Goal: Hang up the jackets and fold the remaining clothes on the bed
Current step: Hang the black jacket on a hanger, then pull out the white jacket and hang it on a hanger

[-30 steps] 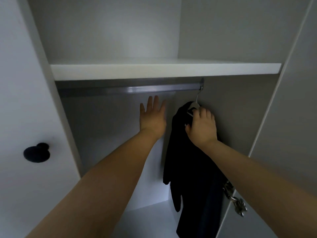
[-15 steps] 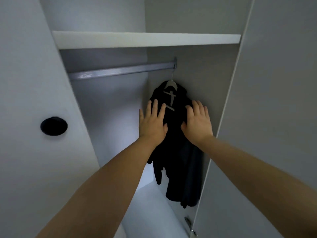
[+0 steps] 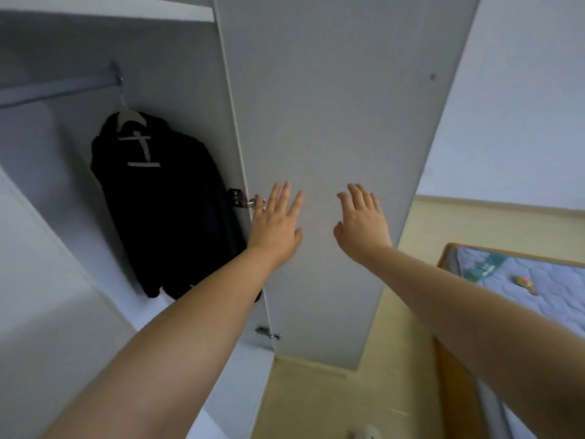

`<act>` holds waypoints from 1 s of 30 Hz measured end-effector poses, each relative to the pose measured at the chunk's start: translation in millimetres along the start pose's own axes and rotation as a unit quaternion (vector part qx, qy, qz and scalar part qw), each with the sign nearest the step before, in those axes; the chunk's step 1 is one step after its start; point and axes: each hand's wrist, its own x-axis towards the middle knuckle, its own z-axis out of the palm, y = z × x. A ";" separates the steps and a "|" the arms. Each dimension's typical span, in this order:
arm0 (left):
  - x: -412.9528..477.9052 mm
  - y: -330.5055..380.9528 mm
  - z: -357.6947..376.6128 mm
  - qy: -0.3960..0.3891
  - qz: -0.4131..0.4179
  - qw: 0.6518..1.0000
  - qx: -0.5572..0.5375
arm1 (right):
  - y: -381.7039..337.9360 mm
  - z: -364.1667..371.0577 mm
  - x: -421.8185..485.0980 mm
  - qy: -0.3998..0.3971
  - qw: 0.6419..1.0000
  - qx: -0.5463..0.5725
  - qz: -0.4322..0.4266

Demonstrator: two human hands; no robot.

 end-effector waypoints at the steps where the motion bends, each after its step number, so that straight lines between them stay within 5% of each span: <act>1: 3.1 20.9 0.8 -0.003 0.028 1.000 -0.008 | 18.0 -7.7 -14.1 0.001 1.000 -0.011 0.022; 9: 34.0 209.3 -7.0 0.013 0.255 0.966 -0.039 | 163.8 -65.3 -113.2 0.025 0.975 -0.096 0.200; 19: 111.8 414.9 -19.3 0.046 0.422 0.902 -0.078 | 342.2 -110.4 -166.7 0.022 0.925 -0.166 0.342; 30: 311.0 634.3 15.9 0.044 0.480 0.874 -0.056 | 598.9 -90.1 -113.3 0.038 0.875 -0.172 0.450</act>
